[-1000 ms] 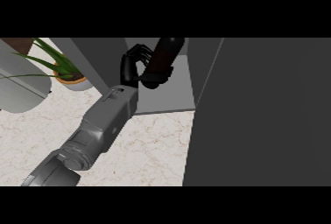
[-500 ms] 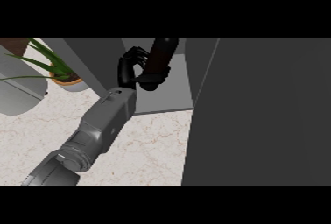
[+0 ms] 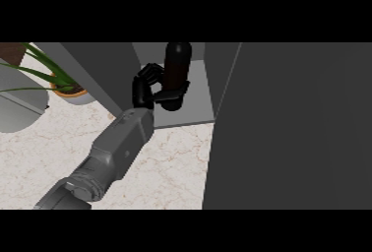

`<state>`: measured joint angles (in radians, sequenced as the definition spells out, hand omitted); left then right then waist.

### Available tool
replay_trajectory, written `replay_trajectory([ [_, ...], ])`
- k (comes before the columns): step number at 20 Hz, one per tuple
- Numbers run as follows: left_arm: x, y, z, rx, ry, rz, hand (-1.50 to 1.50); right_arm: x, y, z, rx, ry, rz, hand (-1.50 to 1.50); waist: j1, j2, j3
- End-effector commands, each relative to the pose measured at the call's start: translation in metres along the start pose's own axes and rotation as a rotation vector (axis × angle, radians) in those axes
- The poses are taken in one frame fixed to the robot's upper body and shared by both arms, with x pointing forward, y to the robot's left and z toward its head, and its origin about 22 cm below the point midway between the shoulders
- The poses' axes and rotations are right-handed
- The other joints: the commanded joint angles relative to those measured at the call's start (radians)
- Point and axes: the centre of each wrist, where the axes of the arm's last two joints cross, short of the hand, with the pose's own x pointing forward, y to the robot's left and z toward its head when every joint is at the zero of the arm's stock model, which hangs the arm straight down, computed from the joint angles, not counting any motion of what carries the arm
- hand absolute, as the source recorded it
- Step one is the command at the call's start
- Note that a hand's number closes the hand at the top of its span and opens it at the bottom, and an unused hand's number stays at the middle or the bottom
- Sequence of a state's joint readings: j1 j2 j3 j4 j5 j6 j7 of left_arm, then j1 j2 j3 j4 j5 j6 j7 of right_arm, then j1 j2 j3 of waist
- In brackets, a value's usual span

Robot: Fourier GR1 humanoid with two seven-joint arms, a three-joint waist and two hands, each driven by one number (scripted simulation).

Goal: Pick up the wine, place it into the cabinet and close the cabinet

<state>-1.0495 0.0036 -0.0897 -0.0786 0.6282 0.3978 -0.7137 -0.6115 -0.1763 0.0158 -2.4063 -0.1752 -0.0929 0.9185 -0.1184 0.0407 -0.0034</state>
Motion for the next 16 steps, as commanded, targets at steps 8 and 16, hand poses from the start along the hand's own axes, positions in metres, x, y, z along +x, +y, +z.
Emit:
replay_trajectory([
  [8,-0.032,0.021,0.022,0.011,0.065,0.094,1.5,0.005,0.004,0.002,0.045,-0.009,-0.03,-1.5,-0.035,-0.005,-0.001],
  [16,-0.048,0.032,0.035,0.023,0.095,0.092,1.5,-0.002,0.005,0.0,0.059,-0.006,-0.06,-1.5,-0.057,-0.001,-0.001],
])
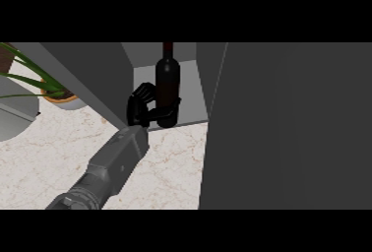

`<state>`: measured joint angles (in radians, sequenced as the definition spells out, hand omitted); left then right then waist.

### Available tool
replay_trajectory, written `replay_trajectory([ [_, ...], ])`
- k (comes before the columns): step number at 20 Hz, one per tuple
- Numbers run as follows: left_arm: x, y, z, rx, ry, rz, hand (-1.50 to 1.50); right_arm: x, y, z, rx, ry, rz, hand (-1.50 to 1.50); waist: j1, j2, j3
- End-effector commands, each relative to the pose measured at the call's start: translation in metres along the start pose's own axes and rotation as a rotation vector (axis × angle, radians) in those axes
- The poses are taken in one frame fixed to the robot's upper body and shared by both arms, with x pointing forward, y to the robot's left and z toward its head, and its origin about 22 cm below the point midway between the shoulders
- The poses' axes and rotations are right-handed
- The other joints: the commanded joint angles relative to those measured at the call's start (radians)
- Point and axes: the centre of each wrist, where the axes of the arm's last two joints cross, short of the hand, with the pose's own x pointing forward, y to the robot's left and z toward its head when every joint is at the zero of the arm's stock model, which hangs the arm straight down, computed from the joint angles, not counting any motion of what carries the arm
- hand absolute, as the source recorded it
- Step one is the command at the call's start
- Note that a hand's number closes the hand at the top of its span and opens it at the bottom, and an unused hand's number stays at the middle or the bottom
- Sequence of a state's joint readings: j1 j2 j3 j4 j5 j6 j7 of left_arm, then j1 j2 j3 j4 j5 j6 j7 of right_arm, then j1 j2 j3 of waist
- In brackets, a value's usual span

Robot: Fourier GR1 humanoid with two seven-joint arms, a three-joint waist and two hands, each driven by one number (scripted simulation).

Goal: Pick up the wine, place it into the cabinet and close the cabinet

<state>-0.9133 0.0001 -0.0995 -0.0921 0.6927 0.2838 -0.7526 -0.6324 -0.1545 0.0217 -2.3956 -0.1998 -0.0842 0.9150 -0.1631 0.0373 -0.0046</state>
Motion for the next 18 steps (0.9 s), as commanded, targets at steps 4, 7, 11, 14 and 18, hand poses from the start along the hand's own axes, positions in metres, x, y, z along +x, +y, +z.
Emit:
replay_trajectory([
  [4,-0.004,0.003,0.003,0.029,0.02,-0.029,1.5,-0.001,0.006,0.002,0.036,-0.005,-0.029,-1.5,-0.024,0.001,-0.001],
  [7,-0.009,0.006,0.007,0.037,0.008,-0.03,1.5,0.002,0.005,0.002,0.026,-0.016,-0.02,-1.5,-0.018,0.0,-0.002],
  [11,0.0,-0.002,0.002,0.03,-0.028,-0.055,1.5,0.0,0.001,0.0,0.036,-0.003,-0.038,-1.5,-0.031,0.0,-0.001],
  [14,0.0,-0.003,0.002,0.024,-0.015,-0.034,1.5,-0.004,-0.001,0.009,0.028,0.025,-0.036,-1.5,-0.009,-0.004,0.001],
  [18,0.028,-0.026,-0.015,0.046,-0.048,-0.047,1.5,-0.005,-0.002,0.001,0.02,0.012,-0.027,-1.5,-0.019,0.002,0.001],
])
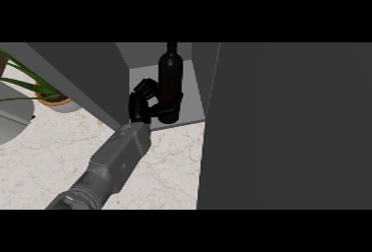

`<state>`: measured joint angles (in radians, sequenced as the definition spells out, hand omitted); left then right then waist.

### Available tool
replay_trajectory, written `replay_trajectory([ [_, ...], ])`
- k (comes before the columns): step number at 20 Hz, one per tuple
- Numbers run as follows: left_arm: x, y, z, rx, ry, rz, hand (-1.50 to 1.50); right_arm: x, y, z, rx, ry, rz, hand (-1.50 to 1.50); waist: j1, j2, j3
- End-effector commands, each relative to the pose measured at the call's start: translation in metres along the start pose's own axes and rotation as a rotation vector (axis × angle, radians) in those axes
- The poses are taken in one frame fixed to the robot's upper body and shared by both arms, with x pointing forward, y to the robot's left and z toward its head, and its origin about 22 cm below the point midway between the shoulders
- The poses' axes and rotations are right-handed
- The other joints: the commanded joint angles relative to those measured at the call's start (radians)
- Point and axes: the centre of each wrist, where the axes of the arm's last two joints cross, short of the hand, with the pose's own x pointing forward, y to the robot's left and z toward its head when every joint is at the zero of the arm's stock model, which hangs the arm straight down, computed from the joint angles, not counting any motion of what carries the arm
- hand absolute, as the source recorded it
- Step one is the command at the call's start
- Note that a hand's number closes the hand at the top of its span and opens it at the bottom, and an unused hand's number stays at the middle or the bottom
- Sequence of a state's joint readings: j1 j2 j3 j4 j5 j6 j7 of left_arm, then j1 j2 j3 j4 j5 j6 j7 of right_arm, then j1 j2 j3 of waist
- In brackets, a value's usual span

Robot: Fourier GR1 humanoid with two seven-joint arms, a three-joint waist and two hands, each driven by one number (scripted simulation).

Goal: Pick up the wine, place it into the cabinet and close the cabinet

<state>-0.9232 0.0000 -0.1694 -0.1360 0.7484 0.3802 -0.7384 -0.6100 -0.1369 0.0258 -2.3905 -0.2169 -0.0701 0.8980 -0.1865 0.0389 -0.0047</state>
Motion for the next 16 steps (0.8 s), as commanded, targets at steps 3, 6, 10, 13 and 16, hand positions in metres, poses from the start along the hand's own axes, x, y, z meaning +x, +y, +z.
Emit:
replay_trajectory([
  [3,0.025,-0.02,-0.013,0.008,-0.03,0.007,1.5,-0.001,-0.002,0.002,0.015,-0.004,-0.007,-1.5,-0.003,0.003,0.001],
  [6,0.034,-0.026,-0.018,0.013,-0.038,0.017,1.5,-0.001,-0.007,0.001,-0.007,-0.009,0.002,-1.5,0.015,0.004,0.002],
  [10,0.043,-0.033,-0.022,0.026,-0.055,-0.021,1.5,-0.006,-0.007,0.01,-0.004,0.003,-0.002,-1.5,0.007,0.006,0.003],
  [13,0.053,-0.04,-0.027,0.027,-0.051,-0.023,1.5,-0.003,-0.011,0.007,-0.009,0.005,0.003,-1.5,0.014,0.006,0.003],
  [16,0.064,-0.048,-0.031,0.012,-0.035,-0.002,1.5,-0.008,-0.01,0.008,-0.038,0.009,0.001,-1.5,0.035,0.005,0.003],
])
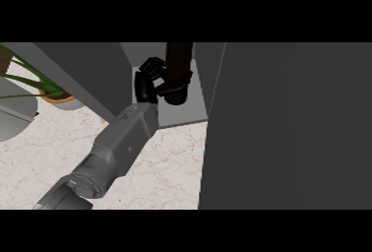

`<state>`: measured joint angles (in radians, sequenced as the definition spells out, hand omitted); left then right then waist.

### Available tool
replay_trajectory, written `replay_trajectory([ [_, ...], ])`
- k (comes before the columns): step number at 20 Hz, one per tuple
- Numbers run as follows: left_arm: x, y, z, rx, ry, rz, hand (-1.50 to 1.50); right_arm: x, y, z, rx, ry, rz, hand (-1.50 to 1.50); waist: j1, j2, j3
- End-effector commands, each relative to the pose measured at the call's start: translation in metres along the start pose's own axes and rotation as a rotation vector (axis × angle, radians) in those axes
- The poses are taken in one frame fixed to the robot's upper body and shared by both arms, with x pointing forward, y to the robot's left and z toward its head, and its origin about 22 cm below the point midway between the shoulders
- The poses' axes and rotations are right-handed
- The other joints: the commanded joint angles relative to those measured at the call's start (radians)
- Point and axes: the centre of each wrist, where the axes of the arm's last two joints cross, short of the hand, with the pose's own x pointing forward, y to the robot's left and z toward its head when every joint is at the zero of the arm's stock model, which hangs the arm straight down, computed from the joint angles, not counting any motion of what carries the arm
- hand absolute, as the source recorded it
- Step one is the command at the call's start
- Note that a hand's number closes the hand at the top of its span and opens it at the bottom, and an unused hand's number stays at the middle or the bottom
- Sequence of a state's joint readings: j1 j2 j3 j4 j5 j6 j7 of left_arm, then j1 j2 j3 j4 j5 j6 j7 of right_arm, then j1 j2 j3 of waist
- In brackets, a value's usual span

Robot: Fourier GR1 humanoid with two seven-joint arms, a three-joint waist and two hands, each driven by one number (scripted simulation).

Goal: Pick up the wine, place it into the cabinet and close the cabinet

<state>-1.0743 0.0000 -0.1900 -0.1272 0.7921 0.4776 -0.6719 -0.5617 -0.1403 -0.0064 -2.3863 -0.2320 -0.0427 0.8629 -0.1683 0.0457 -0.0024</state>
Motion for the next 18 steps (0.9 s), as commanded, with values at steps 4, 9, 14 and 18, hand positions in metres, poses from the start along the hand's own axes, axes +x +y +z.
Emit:
replay_trajectory([
  [4,0.023,-0.015,-0.011,0.012,0.052,0.017,1.5,0.003,-0.003,-0.001,0.005,-0.016,0.013,-1.5,0.012,0.006,0.0],
  [9,0.014,-0.008,-0.008,0.021,0.077,0.038,1.5,0.004,-0.006,0.006,0.007,-0.033,0.013,-1.5,0.011,0.017,0.0],
  [14,0.017,0.004,-0.016,0.055,0.007,-0.147,1.5,0.004,-0.006,0.004,-0.006,-0.017,0.008,-1.5,0.014,0.011,0.001],
  [18,0.023,0.021,-0.028,0.082,-0.09,-0.342,1.5,0.005,-0.004,0.004,0.019,-0.018,0.025,-1.5,0.006,0.016,0.002],
])
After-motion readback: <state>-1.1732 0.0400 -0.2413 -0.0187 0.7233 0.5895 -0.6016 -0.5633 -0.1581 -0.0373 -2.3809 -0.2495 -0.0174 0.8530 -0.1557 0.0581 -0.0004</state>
